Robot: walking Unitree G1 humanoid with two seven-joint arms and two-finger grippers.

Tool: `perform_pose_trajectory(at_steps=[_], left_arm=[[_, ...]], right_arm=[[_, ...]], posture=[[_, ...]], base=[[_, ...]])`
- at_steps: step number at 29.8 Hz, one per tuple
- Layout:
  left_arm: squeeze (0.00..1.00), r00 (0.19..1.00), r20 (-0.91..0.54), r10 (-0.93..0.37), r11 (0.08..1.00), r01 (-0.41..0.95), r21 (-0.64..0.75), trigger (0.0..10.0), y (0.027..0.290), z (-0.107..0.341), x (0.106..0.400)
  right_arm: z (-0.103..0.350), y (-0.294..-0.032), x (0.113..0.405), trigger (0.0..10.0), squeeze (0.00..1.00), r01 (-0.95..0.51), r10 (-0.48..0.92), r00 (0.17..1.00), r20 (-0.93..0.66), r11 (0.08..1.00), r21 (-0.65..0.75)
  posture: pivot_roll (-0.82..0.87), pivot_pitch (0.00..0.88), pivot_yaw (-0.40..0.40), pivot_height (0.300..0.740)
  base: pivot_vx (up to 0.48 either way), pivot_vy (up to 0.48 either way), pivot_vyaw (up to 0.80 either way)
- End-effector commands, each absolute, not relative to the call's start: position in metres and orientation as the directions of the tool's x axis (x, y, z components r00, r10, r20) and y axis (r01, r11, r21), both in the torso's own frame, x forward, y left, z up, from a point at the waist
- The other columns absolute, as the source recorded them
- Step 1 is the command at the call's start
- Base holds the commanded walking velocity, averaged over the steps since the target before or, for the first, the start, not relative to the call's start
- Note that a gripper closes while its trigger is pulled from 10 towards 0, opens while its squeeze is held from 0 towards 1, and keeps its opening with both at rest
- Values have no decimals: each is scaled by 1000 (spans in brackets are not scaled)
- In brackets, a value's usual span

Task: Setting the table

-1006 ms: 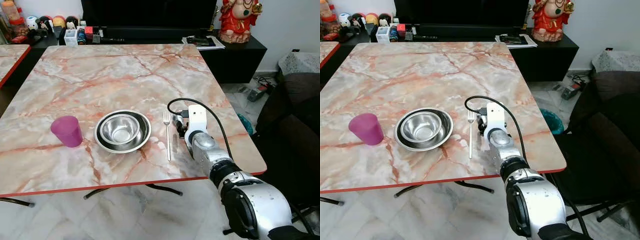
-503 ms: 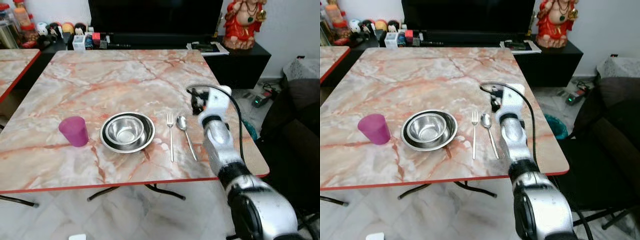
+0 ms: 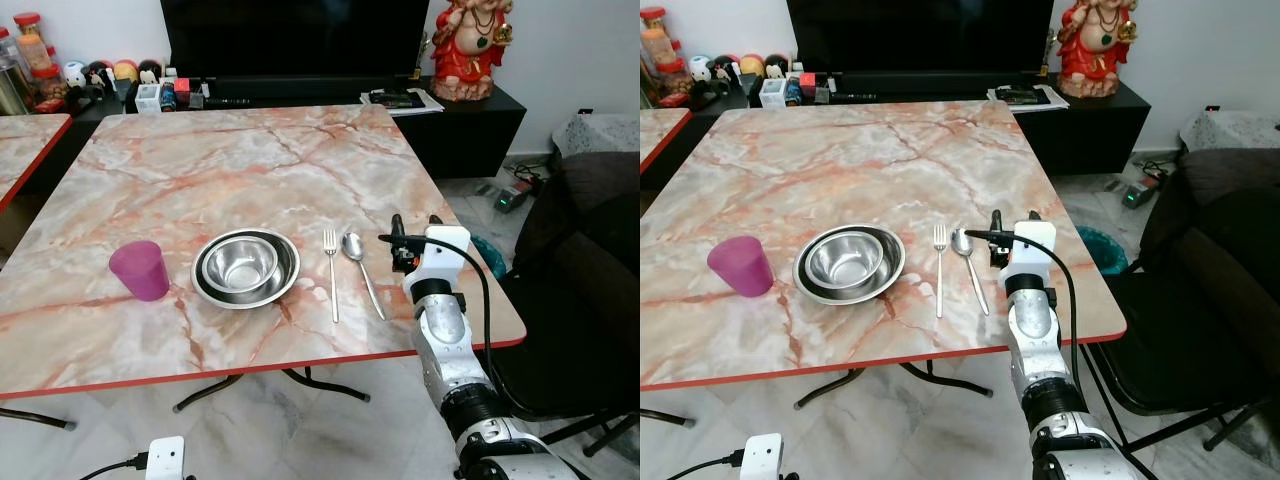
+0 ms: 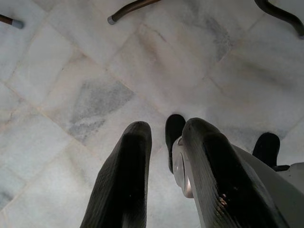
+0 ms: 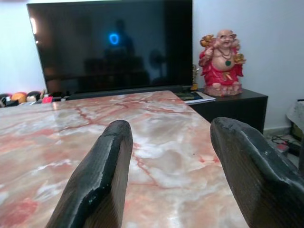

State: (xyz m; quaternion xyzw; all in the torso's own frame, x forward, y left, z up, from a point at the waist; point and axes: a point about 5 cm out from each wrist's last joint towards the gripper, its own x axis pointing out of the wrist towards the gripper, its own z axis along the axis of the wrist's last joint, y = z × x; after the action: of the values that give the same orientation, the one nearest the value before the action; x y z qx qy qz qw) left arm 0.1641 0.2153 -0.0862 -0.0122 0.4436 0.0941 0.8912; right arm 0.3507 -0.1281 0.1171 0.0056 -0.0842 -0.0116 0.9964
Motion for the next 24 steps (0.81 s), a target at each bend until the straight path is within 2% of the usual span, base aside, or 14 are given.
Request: perform_pose_trajectory(at_steps=[1,24], left_arm=[[0,570,-809,145,985,-157,66,10000,213,-88,162],[0,578,-803,147,988,-132,86,10000,218,-85,167]], right_arm=[[120,-128,350,10000,0,34,-38,983,177,999,23],[130,-104,354,10000,0,-5,-1,984,180,999,36]], posture=[[-14,0,0,740],[0,0,7,740]], base=[[0,270,0],[0,320,0]])
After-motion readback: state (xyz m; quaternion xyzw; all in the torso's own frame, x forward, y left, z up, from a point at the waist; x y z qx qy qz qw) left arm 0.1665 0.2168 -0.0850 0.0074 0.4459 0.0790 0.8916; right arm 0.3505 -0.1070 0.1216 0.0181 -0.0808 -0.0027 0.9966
